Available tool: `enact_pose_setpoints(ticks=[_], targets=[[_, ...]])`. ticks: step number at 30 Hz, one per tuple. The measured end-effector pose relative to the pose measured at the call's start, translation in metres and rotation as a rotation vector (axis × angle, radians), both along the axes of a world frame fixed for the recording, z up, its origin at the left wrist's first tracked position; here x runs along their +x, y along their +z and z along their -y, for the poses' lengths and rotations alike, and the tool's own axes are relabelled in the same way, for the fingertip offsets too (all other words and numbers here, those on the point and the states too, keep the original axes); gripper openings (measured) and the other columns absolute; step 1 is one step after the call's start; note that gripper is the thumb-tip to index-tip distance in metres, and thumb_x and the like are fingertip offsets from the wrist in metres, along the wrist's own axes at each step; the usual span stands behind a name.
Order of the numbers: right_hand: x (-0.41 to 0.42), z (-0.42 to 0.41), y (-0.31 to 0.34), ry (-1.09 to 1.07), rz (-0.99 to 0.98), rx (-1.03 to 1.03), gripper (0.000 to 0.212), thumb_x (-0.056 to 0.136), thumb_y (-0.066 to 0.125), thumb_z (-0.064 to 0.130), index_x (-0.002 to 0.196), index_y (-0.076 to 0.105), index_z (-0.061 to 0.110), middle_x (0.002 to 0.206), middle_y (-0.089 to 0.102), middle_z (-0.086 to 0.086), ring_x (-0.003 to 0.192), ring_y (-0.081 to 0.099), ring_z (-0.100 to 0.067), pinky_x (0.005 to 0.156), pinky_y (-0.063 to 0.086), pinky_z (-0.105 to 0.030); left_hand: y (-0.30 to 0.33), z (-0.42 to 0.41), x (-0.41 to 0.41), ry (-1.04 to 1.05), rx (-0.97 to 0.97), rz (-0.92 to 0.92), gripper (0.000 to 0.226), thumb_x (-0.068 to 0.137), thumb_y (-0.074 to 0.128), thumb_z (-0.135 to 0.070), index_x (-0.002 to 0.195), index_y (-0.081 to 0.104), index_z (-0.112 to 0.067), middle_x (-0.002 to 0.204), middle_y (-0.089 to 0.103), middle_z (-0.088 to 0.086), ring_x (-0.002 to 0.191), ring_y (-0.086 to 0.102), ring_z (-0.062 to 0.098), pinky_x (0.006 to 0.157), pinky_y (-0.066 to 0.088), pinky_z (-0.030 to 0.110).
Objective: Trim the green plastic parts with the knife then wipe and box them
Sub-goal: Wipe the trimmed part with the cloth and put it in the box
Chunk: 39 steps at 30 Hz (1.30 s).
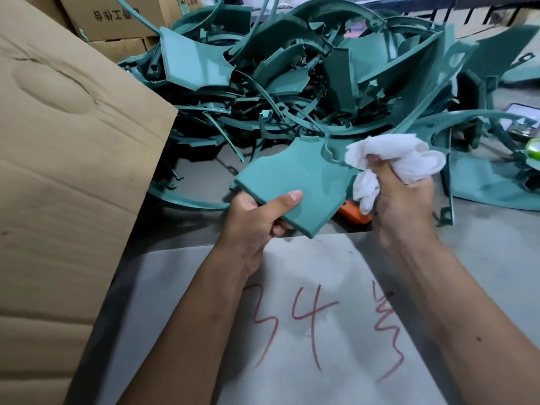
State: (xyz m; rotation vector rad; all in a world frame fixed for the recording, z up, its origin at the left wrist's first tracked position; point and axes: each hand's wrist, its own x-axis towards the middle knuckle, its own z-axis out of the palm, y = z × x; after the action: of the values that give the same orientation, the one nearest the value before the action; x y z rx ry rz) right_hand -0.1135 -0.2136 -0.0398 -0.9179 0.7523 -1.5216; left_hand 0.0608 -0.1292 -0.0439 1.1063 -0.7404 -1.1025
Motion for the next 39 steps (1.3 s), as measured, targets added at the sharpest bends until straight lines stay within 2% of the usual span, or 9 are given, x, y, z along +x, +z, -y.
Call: enact_pose_setpoints(ticks=[5, 9, 17, 22, 27, 30, 34, 37, 39], targets=[[0.017, -0.017, -0.002, 0.162, -0.018, 0.078, 0.025, 0.097, 0.070, 0.014, 0.072, 0.068, 0.012, 0.047, 0.056, -0.004, 0.035, 0.045, -0.012, 0.038, 0.035, -0.018, -0.003, 0.003, -0.003, 0.143, -0.085, -0.166, 0.022, 0.092, 0.070, -0.004, 0.114, 0.068, -0.009, 0.110, 0.077, 0.011, 0.099, 0.075, 0.027, 0.073, 0.060, 0.037], [0.038, -0.036, -0.010, 0.354, 0.067, 0.059, 0.016, 0.094, 0.072, 0.012, 0.097, 0.069, -0.003, 0.053, 0.060, -0.007, 0.038, 0.050, -0.017, 0.043, 0.046, -0.023, -0.004, 0.008, -0.022, 0.244, -0.171, -0.272, 0.016, 0.093, 0.067, -0.001, 0.100, 0.074, -0.014, 0.109, 0.076, 0.011, 0.102, 0.067, 0.029, 0.091, 0.047, 0.048], [0.048, -0.045, -0.024, 0.500, -0.093, -0.064, 0.017, 0.091, 0.073, 0.013, 0.088, 0.071, -0.004, 0.053, 0.063, -0.016, 0.039, 0.056, -0.017, 0.043, 0.044, -0.019, -0.002, 0.010, -0.020, 0.458, -0.156, -0.271, 0.024, 0.090, 0.072, -0.003, 0.114, 0.071, 0.003, 0.115, 0.074, 0.022, 0.110, 0.070, 0.042, 0.097, 0.056, 0.058], [0.032, -0.033, -0.011, 0.479, -0.121, -0.096, 0.010, 0.095, 0.071, 0.007, 0.086, 0.074, 0.006, 0.068, 0.073, -0.009, 0.056, 0.067, -0.016, 0.053, 0.053, -0.022, 0.001, 0.008, -0.016, 0.304, -0.097, -0.276, 0.030, 0.094, 0.068, -0.010, 0.124, 0.067, -0.008, 0.122, 0.073, 0.016, 0.115, 0.069, 0.036, 0.102, 0.054, 0.053], [-0.002, -0.010, -0.002, 0.608, -0.264, -0.195, 0.023, 0.098, 0.069, 0.022, 0.084, 0.068, 0.003, 0.043, 0.057, -0.008, 0.026, 0.045, -0.016, 0.035, 0.028, -0.014, 0.006, -0.003, 0.023, 0.030, -0.019, -0.388, 0.053, 0.095, 0.054, -0.047, 0.134, 0.065, -0.012, 0.129, 0.070, 0.014, 0.119, 0.068, 0.030, 0.099, 0.055, 0.045], [-0.014, -0.002, -0.001, 0.701, -0.349, -0.256, 0.029, 0.095, 0.073, 0.032, 0.084, 0.066, 0.005, 0.046, 0.058, -0.001, 0.026, 0.044, -0.013, 0.036, 0.028, -0.013, 0.004, -0.004, 0.022, -0.057, -0.023, -0.191, 0.042, 0.093, 0.061, -0.032, 0.127, 0.069, -0.009, 0.125, 0.072, 0.015, 0.116, 0.069, 0.032, 0.094, 0.059, 0.042], [0.003, -0.010, -0.005, 0.429, -0.268, -0.175, 0.059, 0.083, 0.075, 0.063, 0.065, 0.068, 0.008, 0.040, 0.054, -0.006, 0.032, 0.044, -0.016, 0.040, 0.034, -0.021, 0.001, 0.003, -0.001, 0.162, -0.112, -0.147, 0.033, 0.097, 0.063, -0.004, 0.129, 0.062, -0.003, 0.121, 0.073, 0.017, 0.111, 0.070, 0.039, 0.092, 0.058, 0.053], [0.027, -0.023, -0.006, 0.305, -0.038, -0.076, 0.036, 0.088, 0.073, 0.059, 0.073, 0.079, 0.027, 0.063, 0.069, 0.001, 0.057, 0.064, -0.014, 0.057, 0.050, -0.025, 0.000, 0.008, -0.008, 0.319, -0.160, -0.210, 0.034, 0.098, 0.063, -0.005, 0.131, 0.059, -0.005, 0.122, 0.072, 0.017, 0.111, 0.069, 0.042, 0.092, 0.057, 0.059], [0.039, -0.031, -0.006, 0.280, 0.015, -0.074, 0.027, 0.095, 0.066, 0.044, 0.075, 0.079, 0.030, 0.063, 0.068, 0.003, 0.055, 0.063, -0.013, 0.054, 0.049, -0.022, 0.001, 0.007, -0.014, 0.397, -0.145, -0.256, 0.033, 0.098, 0.064, -0.007, 0.131, 0.059, -0.007, 0.121, 0.073, 0.015, 0.109, 0.071, 0.039, 0.087, 0.061, 0.053]])
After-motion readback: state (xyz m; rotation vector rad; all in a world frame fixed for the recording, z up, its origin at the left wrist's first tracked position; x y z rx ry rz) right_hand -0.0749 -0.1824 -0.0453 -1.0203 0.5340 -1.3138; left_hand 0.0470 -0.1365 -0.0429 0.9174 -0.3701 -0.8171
